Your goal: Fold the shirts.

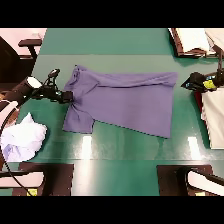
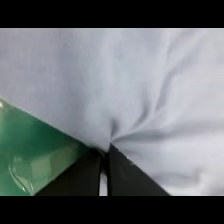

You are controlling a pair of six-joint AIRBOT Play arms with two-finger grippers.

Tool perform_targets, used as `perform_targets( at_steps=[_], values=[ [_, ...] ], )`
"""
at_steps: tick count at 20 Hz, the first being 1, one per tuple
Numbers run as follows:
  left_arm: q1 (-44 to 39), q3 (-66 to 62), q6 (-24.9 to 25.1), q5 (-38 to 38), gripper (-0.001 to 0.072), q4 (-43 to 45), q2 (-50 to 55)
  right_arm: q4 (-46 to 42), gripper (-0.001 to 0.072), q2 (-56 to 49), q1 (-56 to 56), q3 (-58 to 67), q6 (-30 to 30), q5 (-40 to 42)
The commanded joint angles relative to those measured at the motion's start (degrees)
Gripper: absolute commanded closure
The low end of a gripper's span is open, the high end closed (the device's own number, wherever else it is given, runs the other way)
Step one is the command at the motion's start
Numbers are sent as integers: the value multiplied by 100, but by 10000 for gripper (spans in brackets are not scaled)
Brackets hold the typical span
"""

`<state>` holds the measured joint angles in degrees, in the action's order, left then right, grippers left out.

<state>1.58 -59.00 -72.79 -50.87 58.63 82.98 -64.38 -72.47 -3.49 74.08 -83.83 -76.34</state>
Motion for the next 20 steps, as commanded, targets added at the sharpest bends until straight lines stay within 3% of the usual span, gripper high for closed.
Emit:
perform_targets(
  at_steps=[1,4,7,8,9,10,14,18,20],
  values=[
    [72,-160,-94,-448,683,269,-280,-35,369,201,-129,-442,24,-251],
    [72,-155,-238,-903,683,883,-938,-131,369,765,-568,-1609,17,-289],
    [70,-155,-223,-1419,682,824,-1355,-317,361,1292,-1075,-2868,17,-581],
    [70,-144,-223,-1443,682,776,-1427,-310,304,1379,-1200,-3224,17,-664],
    [46,-144,-223,-1456,682,734,-1429,-302,175,1438,-1248,-3547,17,-702],
    [17,-142,-225,-1453,682,717,-1429,-251,169,1467,-1246,-3860,17,-693],
    [-197,-142,-227,-1390,682,671,-1429,708,263,1200,-702,-4592,35,-76],
    [-337,-142,-223,-1386,681,695,-1429,1272,283,592,505,-4485,35,835],
    [-332,-146,-227,-1412,682,758,-1429,1233,479,319,1032,-4199,35,1003]
  ],
)
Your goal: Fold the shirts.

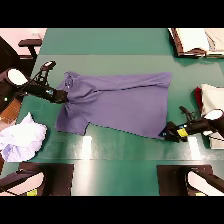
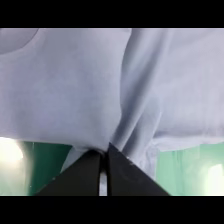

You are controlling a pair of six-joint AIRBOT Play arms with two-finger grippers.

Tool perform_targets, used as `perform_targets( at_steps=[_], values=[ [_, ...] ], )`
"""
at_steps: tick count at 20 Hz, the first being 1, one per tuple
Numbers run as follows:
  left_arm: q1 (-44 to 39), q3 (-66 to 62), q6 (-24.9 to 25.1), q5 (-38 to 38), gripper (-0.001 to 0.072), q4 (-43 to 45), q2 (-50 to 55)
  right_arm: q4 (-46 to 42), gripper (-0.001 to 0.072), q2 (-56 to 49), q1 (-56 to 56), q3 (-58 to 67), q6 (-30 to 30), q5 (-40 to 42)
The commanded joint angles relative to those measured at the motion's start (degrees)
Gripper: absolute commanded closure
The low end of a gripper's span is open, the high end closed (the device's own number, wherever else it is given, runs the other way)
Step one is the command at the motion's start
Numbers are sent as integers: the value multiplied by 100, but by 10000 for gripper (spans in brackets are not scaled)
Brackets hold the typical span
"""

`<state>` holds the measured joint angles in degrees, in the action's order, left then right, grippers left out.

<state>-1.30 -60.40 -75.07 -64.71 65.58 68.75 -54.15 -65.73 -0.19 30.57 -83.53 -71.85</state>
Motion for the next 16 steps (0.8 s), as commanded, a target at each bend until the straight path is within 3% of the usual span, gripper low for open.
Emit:
perform_targets(
  at_steps=[1,2,3,8,16],
  values=[
    [-44,-9,-20,-52,682,66,-15,138,589,-448,918,337,4,584],
    [-42,-9,-94,-26,683,87,-76,138,679,-474,1038,514,11,584],
    [-42,-39,-186,24,683,166,-208,122,691,-433,1091,752,48,540],
    [-42,-1320,-468,68,682,697,-1432,-601,692,796,647,2612,44,284],
    [-44,-4758,-1036,160,682,658,-2472,-603,692,2369,-892,6277,70,223]
  ],
)
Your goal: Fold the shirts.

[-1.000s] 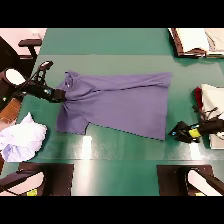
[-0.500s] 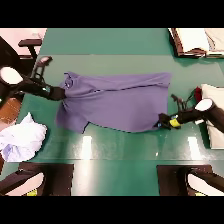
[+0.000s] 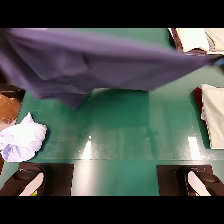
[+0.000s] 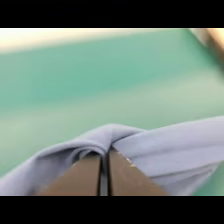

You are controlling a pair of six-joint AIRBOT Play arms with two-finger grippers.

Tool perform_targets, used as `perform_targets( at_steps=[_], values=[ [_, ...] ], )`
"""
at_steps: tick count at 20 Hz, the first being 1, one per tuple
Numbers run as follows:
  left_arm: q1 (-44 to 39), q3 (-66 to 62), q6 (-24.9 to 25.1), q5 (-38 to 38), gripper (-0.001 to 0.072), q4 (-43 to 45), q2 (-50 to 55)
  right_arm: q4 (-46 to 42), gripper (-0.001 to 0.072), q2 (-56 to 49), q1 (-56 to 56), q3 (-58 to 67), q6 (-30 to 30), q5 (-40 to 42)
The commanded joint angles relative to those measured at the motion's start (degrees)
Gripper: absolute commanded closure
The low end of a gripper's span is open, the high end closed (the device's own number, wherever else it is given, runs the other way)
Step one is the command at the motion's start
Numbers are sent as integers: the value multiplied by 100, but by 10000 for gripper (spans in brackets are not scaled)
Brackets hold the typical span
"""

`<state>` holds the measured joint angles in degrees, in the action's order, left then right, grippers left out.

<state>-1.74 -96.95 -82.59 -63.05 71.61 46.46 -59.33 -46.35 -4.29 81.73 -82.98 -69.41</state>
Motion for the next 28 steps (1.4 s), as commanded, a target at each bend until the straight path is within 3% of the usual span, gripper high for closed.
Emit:
perform_targets(
  at_steps=[1,6,11,15,19,23,28],
  values=[
    [0,-1502,-365,-61,682,13,-243,-83,692,490,-632,1464,15,-105],
    [0,-2520,-778,-212,683,-22,-243,-72,692,234,-1412,2839,13,-1064],
    [0,-1755,-896,-940,683,-317,-98,-66,693,-656,-1401,3783,-153,-1954],
    [0,-249,-852,-1327,682,-581,393,-131,693,-1386,-437,2758,-271,-1980],
    [0,999,-518,-1355,682,-586,1471,-1602,693,-2535,527,1690,-507,-1974],
    [0,1261,-323,-564,682,-599,3097,-1716,693,-3965,584,1464,-503,-1628],
    [0,1023,-94,1045,682,-785,4459,-1672,692,-5331,553,2527,-501,-1110]
  ],
)
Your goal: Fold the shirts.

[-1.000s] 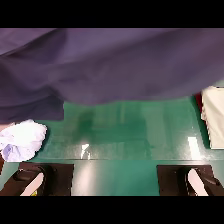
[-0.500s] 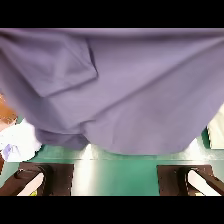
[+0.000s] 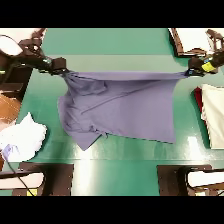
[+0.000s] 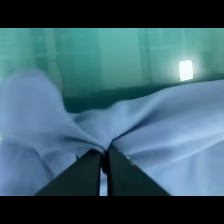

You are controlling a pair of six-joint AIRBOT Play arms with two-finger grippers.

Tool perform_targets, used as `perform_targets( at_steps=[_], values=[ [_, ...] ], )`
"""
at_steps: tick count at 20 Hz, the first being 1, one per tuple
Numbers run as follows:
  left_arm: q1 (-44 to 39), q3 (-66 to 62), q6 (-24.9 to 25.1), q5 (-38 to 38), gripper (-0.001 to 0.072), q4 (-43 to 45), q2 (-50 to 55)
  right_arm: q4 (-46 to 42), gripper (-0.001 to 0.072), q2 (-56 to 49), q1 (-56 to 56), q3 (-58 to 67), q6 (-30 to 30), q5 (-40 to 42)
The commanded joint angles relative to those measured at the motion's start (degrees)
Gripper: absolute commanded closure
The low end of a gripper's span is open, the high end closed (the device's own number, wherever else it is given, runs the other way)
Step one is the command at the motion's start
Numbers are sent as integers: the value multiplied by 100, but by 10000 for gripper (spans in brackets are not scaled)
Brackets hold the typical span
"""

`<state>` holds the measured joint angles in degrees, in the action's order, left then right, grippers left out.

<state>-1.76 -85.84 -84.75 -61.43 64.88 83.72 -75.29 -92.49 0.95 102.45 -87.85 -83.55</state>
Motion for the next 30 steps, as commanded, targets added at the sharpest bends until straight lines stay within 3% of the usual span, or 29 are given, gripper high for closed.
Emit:
perform_targets(
  at_steps=[1,4,9,17,18,19,20,21,25,30],
  values=[
    [2,-195,125,986,682,-109,870,-76,693,-863,28,678,-13,323],
    [4,-339,417,1058,681,-103,953,-79,693,-1106,28,1198,15,184],
    [74,-142,573,-586,682,415,925,-87,692,-951,87,669,160,-343],
    [74,625,501,-522,678,518,929,-74,691,-118,424,-1674,153,619],
    [74,625,498,-549,483,494,929,-68,681,-50,426,-1788,153,667],
    [76,623,431,-592,174,433,929,-2,514,-4,426,-1847,157,667],
    [74,621,352,-658,158,431,883,122,314,33,413,-1862,160,660],
    [74,621,356,-721,204,435,785,219,297,107,363,-1862,162,627],
    [74,809,173,-1309,202,990,-216,225,298,785,136,-1864,245,190],
    [74,3342,-365,-1156,202,855,-2162,227,298,1849,101,-2347,247,424]
  ],
)
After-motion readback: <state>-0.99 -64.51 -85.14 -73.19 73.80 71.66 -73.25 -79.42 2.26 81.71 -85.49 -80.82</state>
